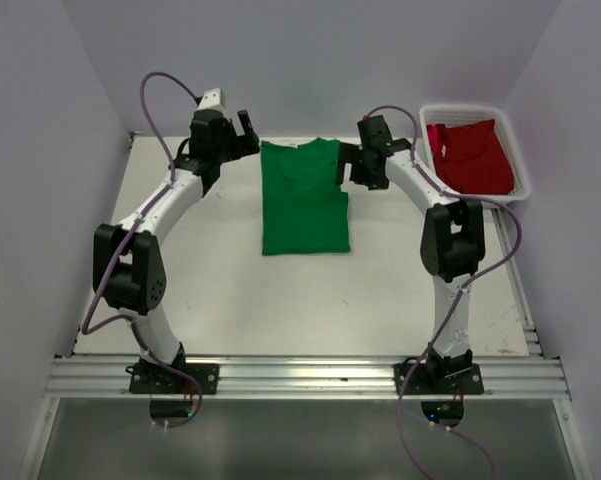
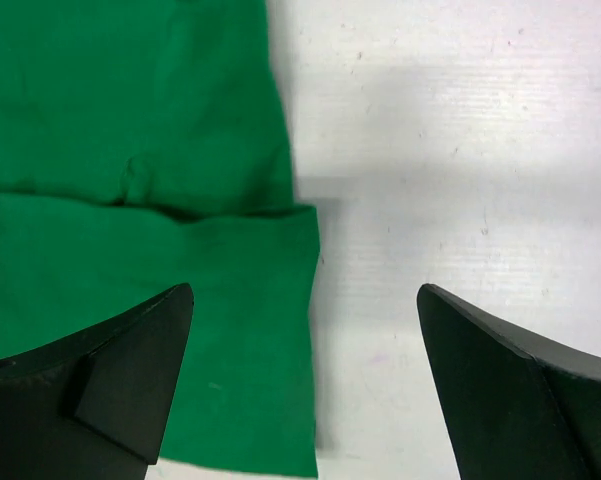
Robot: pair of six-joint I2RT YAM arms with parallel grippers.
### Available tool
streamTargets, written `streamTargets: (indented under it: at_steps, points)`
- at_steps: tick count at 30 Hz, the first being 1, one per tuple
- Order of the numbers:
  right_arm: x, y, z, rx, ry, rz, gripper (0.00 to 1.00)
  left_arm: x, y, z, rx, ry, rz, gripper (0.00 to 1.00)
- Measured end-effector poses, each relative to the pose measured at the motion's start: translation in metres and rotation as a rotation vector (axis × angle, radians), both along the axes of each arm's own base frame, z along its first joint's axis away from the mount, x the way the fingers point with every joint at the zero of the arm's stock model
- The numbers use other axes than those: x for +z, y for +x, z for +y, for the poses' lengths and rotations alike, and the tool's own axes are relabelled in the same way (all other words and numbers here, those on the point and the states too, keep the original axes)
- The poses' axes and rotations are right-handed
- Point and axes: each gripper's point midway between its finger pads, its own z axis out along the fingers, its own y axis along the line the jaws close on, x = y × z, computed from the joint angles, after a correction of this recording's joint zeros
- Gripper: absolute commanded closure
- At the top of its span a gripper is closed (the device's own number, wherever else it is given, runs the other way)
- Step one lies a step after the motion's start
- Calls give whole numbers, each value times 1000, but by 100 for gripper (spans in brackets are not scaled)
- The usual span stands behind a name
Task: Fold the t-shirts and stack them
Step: Fold the folded rectangular tshirt in 1/3 of the way, then grab one side of the 2/3 rectangular tshirt with both arms
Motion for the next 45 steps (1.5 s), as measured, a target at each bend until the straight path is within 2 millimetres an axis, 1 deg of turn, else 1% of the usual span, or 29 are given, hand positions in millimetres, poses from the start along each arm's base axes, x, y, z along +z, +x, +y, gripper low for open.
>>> streamTargets:
  at_steps: [2, 3, 4, 6, 7, 9, 10, 11, 13, 14, 16, 17, 18, 19, 20, 23, 27, 30, 34, 36, 37, 39, 40, 42, 43, 44, 45]
  points:
    - [13, -11, -3, 4, 4, -23, 1, 4, -20, -3, -29, -13, -6, 0]
    - [18, -16, -4, 4, 8, -36, 1, 2, -28, -4, -39, -15, 0, 0]
    - [23, -20, -5, 6, 12, -47, 1, -5, -38, -7, -58, -17, 17, 0]
    - [30, -34, -8, 8, 18, -61, 3, -25, -59, -15, -100, -19, 65, 0]
    - [31, -43, -10, 9, 19, -59, 7, -40, -71, -20, -122, -15, 103, 0]
    - [31, -59, -14, 7, 28, -50, 11, -75, -100, -31, -165, 2, 190, 0]
    - [28, -68, -14, 12, 39, -43, 12, -90, -114, -35, -184, 10, 230, 0]
    - [23, -79, -14, 18, 52, -25, 17, -108, -132, -39, -208, 21, 279, 0]
    - [10, -99, -14, 24, 79, 15, 21, -140, -167, -46, -258, 33, 365, 0]
    - [1, -107, -13, 29, 94, 32, 28, -154, -184, -46, -272, 37, 406, 0]
    - [-21, -126, -10, 38, 125, 89, 34, -174, -207, -39, -280, 44, 465, 0]
    - [-32, -136, -9, 44, 137, 122, 41, -182, -216, -35, -277, 45, 485, 0]
    - [-42, -145, -7, 50, 152, 156, 43, -187, -222, -32, -276, 43, 498, 0]
    - [-50, -153, -5, 53, 170, 184, 43, -190, -225, -31, -275, 39, 500, 0]
    - [-55, -158, -3, 56, 186, 203, 44, -188, -224, -32, -279, 23, 483, 0]
    - [-65, -162, 7, 71, 239, 229, 44, -187, -223, -35, -294, -27, 452, 0]
    - [-68, -157, 20, 93, 302, 226, 44, -185, -217, -38, -304, -88, 412, 0]
    - [-68, -153, 26, 102, 337, 221, 44, -184, -211, -43, -324, -132, 389, 0]
    - [-68, -152, 31, 109, 367, 213, 47, -183, -198, -58, -371, -198, 342, 0]
    - [-68, -152, 32, 109, 375, 212, 48, -182, -192, -66, -398, -233, 320, 2]
    - [-69, -152, 33, 111, 379, 211, 49, -181, -188, -71, -412, -250, 308, 5]
    - [-69, -153, 34, 114, 386, 211, 53, -181, -184, -77, -432, -276, 295, 7]
    - [-70, -153, 34, 114, 389, 209, 59, -181, -183, -79, -442, -284, 288, 10]
    - [-71, -153, 34, 114, 389, 206, 68, -182, -182, -82, -452, -292, 283, 17]
    - [-73, -154, 34, 114, 390, 209, 74, -183, -181, -83, -456, -300, 282, 29]
    - [-74, -156, 34, 113, 390, 213, 80, -184, -181, -84, -458, -310, 284, 35]
    - [-76, -156, 33, 113, 390, 214, 94, -187, -181, -85, -459, -316, 291, 42]
